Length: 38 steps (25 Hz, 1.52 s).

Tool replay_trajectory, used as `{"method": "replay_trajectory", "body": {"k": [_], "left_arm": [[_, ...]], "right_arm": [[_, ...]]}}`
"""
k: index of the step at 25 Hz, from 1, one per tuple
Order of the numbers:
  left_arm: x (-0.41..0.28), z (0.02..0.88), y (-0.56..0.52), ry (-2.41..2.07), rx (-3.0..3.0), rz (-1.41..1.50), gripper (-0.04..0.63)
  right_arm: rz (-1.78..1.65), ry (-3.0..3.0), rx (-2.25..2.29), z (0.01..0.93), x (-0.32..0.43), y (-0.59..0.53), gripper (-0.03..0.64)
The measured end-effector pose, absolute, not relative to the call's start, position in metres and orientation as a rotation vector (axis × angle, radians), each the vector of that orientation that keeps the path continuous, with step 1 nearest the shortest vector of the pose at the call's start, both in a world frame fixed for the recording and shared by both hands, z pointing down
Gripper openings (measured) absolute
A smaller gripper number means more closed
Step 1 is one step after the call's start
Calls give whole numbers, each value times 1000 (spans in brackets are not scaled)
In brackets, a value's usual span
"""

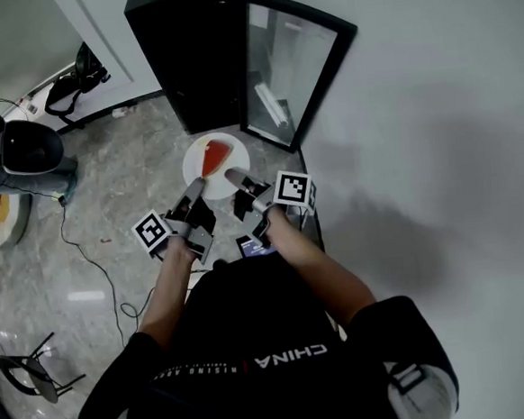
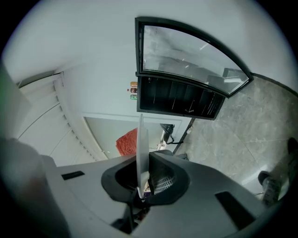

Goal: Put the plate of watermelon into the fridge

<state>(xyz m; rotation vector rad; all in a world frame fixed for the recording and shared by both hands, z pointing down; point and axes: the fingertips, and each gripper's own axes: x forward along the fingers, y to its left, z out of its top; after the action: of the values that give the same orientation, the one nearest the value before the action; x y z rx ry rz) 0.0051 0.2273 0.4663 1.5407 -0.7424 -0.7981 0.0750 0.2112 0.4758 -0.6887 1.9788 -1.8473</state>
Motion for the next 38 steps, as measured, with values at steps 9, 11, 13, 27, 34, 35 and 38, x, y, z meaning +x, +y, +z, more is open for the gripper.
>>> {"method": "replay_trajectory", "body": {"k": [9, 11, 13, 27, 34, 35, 38], "left_arm": [[9, 465, 227, -736, 1551, -792, 44], [10, 465, 228, -736, 1553, -790, 44], [10, 465, 228, -736, 1551, -790, 44], [29, 471, 228, -748, 1541, -778, 46], [53, 471, 214, -772, 1540, -781, 46], [56, 470, 212, -776, 1540, -785, 46], [66, 467, 205, -789, 1536, -804, 46]], "right_arm": [[-1828, 1998, -678, 475, 78, 210, 31], [-1830, 1997, -684, 475, 79, 211, 31], [-1826, 2005, -691, 477, 80, 211, 31], [-1871, 1946, -682, 484, 98, 212, 31], [-1874, 1964, -662, 484, 123, 197, 31], [-1874, 1970, -657, 483, 126, 194, 31], [-1898, 1963, -641, 478, 135, 187, 31]]}}
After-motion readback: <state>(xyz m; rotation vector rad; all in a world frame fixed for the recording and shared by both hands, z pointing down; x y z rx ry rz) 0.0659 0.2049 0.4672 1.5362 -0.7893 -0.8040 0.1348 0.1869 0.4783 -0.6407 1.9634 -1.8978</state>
